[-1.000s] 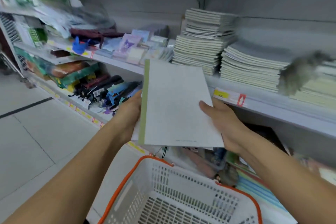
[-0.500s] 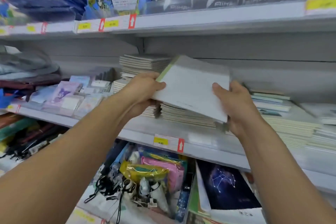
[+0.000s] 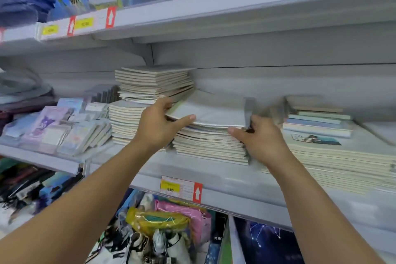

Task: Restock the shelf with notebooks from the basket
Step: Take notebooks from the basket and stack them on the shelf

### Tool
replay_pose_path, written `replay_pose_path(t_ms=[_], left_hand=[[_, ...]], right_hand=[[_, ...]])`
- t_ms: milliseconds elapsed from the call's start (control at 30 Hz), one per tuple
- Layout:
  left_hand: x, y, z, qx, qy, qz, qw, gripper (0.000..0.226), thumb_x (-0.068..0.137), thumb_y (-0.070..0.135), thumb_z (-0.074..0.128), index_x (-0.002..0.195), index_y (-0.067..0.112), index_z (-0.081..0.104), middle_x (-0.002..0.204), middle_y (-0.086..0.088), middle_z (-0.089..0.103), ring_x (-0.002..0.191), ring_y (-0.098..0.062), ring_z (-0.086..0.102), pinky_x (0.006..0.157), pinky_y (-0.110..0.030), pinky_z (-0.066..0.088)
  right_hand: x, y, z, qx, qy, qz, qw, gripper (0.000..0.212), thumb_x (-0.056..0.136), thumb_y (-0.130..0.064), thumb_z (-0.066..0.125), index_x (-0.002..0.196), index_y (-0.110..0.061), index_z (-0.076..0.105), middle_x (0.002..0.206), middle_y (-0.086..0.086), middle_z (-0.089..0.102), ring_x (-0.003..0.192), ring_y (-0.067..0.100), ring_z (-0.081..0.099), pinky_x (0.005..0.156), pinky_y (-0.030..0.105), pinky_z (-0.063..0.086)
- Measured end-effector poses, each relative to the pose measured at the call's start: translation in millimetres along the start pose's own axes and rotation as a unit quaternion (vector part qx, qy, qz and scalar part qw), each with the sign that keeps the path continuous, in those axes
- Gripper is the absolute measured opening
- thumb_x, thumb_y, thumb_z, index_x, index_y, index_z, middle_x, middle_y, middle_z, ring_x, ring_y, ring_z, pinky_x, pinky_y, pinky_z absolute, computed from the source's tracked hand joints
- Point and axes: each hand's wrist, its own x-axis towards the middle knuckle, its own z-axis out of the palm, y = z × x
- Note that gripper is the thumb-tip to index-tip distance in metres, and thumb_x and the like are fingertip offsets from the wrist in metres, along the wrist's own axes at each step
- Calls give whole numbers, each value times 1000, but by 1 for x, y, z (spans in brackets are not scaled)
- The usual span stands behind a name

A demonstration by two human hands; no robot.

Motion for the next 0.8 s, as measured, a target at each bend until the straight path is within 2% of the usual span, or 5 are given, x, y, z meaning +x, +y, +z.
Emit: replay_pose_path(t_ms=[100,233,333,500,800], left_hand=[[-7,-2,17,3,67,28,997,70,81,46,74,136,9,53,132,-6,62,121,-22,57,97,-31,47],[-15,3,40,-14,131,14,991,57,95,37,61,141,5,49,136,-9,58,126,-25,52,104,-36,42],[-13,9,48,-32,153,-15,988,51,99,34,53,141,6,48,130,-10,62,121,-26,55,101,-35,42],[2,17,55,19,134,-61,989,47,104,38,35,132,5,52,125,-14,61,116,-33,55,93,-38,40],[3,7,51,-3,96,-60,994,36,106,31,30,99,5,53,97,-13,61,95,-34,57,72,-33,35]], right_hand=[[2,4,8,-22,37,2,999,25,96,-29,65,81,-12,54,69,-2,52,68,20,53,52,19,35],[8,7,16,72,-11,47,996,30,98,-29,61,120,-10,56,114,6,64,110,31,61,95,42,51],[8,10,21,97,-15,54,994,34,98,-31,59,125,-12,50,126,8,61,116,28,59,103,48,47],[14,15,22,271,-53,144,950,81,82,-75,46,149,-30,41,147,-9,51,135,19,49,116,47,35],[18,23,27,263,-39,181,947,99,72,-87,26,155,-33,29,149,-11,43,136,19,43,109,44,35]])
